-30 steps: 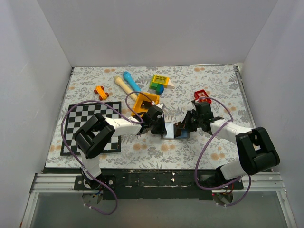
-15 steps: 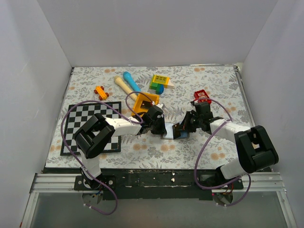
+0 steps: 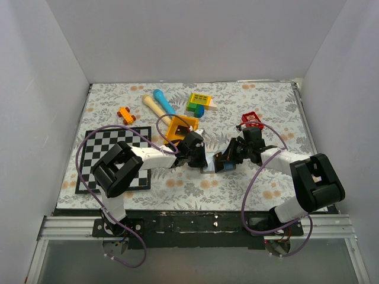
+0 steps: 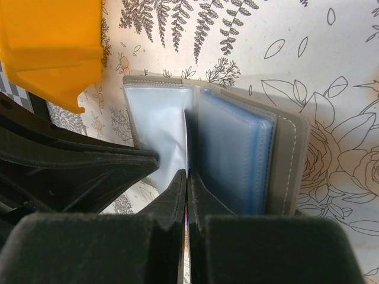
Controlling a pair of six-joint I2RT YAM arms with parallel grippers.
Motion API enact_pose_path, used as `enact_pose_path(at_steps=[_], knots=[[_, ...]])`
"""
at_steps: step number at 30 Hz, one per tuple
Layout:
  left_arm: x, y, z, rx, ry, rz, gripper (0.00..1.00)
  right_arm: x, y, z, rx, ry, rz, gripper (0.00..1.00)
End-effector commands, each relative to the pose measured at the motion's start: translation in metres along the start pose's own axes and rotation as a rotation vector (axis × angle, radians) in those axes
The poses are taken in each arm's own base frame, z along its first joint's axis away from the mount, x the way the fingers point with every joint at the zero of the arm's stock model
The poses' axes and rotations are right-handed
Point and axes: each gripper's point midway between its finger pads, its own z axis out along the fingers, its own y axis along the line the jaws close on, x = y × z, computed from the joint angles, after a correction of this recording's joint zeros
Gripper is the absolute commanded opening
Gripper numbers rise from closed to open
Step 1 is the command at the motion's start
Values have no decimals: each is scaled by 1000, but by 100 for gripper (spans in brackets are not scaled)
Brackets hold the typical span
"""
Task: Put the credit cards into the card holder
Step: Insert the credit card into the card holder.
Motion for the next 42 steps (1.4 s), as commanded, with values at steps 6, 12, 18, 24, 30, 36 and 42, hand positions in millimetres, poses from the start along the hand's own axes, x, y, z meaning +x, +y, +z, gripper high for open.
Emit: enact_pose_path(at_steps=[6,12,18,24,30,36,42], knots=[[9,32,-6,-143,19,31,0,2,-5,5,-1,-9,3,1],[-6,32,-19,-172,-28,46,7,5,-11,9,13,4,13,1],[-22,22,-30,-160,-69,50,29,7,-14,10,23,8,13,1],[-29,33,-31,-177,-79,13,33,8,-15,9,27,7,12,1],[-32,43,-26,-171,-78,-16,31,8,-15,9,26,11,4,1],[-30,40,-17,-151,-56,-15,17,9,-16,9,28,15,4,1],[-28,38,-17,-136,-53,-14,14,10,-16,10,29,16,4,1]])
